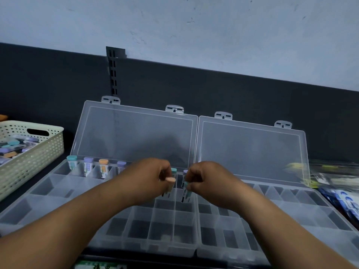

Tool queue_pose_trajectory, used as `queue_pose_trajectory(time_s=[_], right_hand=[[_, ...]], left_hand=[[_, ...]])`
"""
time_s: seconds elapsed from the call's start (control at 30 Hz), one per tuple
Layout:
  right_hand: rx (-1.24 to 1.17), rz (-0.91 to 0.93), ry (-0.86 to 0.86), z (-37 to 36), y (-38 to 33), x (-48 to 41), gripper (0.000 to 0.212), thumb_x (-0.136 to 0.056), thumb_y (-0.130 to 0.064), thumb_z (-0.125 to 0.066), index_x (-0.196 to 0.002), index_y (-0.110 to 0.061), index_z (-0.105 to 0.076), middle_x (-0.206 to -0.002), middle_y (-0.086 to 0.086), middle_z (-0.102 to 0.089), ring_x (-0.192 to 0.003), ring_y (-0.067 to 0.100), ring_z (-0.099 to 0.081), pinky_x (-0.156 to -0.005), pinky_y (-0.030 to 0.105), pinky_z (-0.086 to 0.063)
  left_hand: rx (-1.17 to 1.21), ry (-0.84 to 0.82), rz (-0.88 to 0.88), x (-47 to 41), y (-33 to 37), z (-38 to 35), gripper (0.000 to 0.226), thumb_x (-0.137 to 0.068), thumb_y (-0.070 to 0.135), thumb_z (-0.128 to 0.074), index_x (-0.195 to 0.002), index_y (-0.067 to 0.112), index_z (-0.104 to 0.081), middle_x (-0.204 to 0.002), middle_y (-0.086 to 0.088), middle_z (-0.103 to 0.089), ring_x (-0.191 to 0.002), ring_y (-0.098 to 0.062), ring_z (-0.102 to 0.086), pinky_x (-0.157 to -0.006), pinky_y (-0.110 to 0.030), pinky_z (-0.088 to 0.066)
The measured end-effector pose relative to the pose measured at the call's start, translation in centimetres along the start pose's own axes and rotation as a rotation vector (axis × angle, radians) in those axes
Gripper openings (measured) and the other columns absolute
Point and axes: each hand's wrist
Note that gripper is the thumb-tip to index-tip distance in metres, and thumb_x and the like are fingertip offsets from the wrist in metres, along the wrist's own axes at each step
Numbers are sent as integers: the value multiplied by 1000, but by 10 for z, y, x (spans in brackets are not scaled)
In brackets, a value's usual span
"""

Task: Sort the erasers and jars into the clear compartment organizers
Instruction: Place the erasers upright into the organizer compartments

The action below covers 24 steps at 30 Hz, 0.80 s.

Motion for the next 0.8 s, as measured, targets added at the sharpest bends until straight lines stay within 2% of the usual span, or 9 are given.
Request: queue_pose_trajectory(time_s=[0.07,0.13,0.27,0.4,0.53,0.63,0.8], right_hand=[[4,1,-8,-4,1,0,7,-90,-23,-64,-84,-27,-61,-92,-7,-61,-83,10,-57,-72,24,-47],[14,-2,-6,-8,3,0,13,-90,-23,-64,-80,-28,-57,-88,-8,-58,-80,10,-56,-70,23,-45],[43,-7,-2,-12,6,-1,4,-90,-23,-64,-86,-21,-64,-88,-6,-58,-82,13,-56,-77,29,-48],[42,-11,3,-14,6,-2,6,-90,-23,-64,-92,-18,-66,-93,-3,-61,-86,15,-58,-82,33,-51],[39,-8,7,-16,5,-3,4,-88,-23,-66,-92,-22,-65,-94,-5,-61,-87,14,-58,-77,28,-49],[31,-12,-4,-17,5,-2,12,-86,-24,-69,-97,-22,-66,-103,-5,-62,-94,14,-59,-80,28,-50],[28,-5,40,-6,-1,-1,21,-85,-30,-69,-103,-22,-65,-93,-7,-60,-88,12,-58,-78,28,-50]], left_hand=[[-140,21,-21,-1,-2,-4,10,-85,37,-66,-90,30,-68,-91,13,-61,-91,-10,-55,-80,-31,-48],[-258,50,-30,-3,-4,-8,13,-84,44,-66,-93,35,-68,-91,14,-53,-98,-11,-47,-80,-29,-40],[-303,93,4,-5,-9,-16,18,-80,53,-65,-93,40,-67,-88,15,-45,-96,-10,-38,-78,-29,-26],[-324,112,11,-3,-10,-19,19,-83,53,-62,-97,41,-66,-94,14,-44,-105,-12,-40,-80,-30,-25],[-364,117,6,-3,-10,-18,20,-84,53,-61,-100,41,-65,-96,14,-44,-108,-13,-40,-80,-30,-23],[-349,116,4,-3,-11,-19,21,-83,50,-64,-101,40,-65,-97,14,-44,-108,-13,-41,-81,-30,-26],[-311,110,-11,-2,-14,-20,26,-80,51,-66,-104,40,-64,-97,14,-47,-106,-13,-43,-82,-30,-30]])
Point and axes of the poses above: each hand's wrist, its own x-axis away from the middle knuckle, its own z-axis out of the back of the hand, y = z × x
